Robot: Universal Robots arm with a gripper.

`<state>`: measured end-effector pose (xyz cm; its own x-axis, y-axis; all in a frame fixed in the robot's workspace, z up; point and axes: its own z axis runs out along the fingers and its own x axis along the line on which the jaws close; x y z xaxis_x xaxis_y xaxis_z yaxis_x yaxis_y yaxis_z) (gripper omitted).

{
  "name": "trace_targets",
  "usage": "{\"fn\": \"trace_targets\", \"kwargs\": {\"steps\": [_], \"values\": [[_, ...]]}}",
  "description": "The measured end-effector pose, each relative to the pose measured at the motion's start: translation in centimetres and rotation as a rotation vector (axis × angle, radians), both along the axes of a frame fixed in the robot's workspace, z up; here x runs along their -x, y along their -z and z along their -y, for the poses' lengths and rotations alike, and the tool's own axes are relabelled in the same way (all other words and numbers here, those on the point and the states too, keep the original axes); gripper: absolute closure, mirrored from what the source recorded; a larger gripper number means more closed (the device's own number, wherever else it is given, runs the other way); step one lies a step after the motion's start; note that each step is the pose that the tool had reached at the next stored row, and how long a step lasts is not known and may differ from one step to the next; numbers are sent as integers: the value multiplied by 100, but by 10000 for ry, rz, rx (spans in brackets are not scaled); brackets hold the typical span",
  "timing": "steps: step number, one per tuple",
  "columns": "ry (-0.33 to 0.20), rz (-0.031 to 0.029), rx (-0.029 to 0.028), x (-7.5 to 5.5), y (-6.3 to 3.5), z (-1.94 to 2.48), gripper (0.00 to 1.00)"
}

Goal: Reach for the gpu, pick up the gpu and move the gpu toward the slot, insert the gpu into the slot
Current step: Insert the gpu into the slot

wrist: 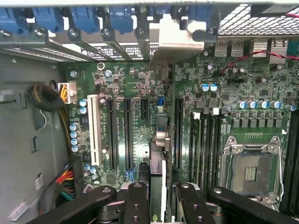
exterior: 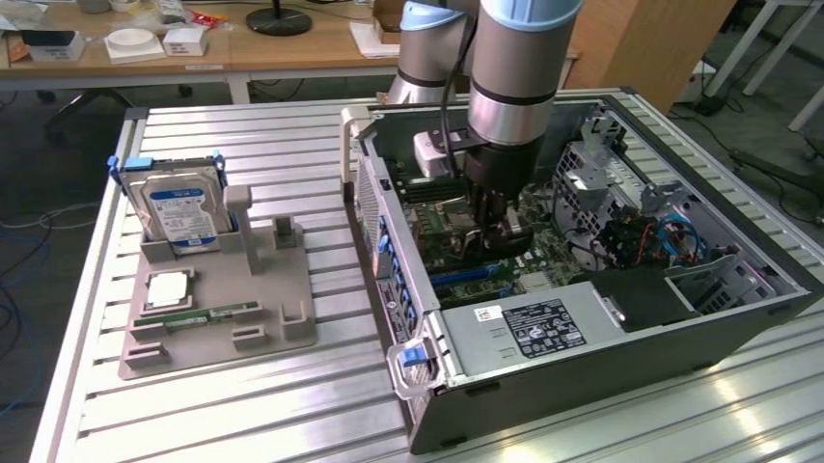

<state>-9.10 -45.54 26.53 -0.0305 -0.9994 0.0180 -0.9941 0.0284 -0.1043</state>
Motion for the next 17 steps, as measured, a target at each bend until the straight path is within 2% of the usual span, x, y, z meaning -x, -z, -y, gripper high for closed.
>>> {"fn": "trace_targets", "kwargs": {"steps": [6,17], "values": [[2,-34,1,16,39,0,73],[1,-43,-1,45,69,-1,73]]}}
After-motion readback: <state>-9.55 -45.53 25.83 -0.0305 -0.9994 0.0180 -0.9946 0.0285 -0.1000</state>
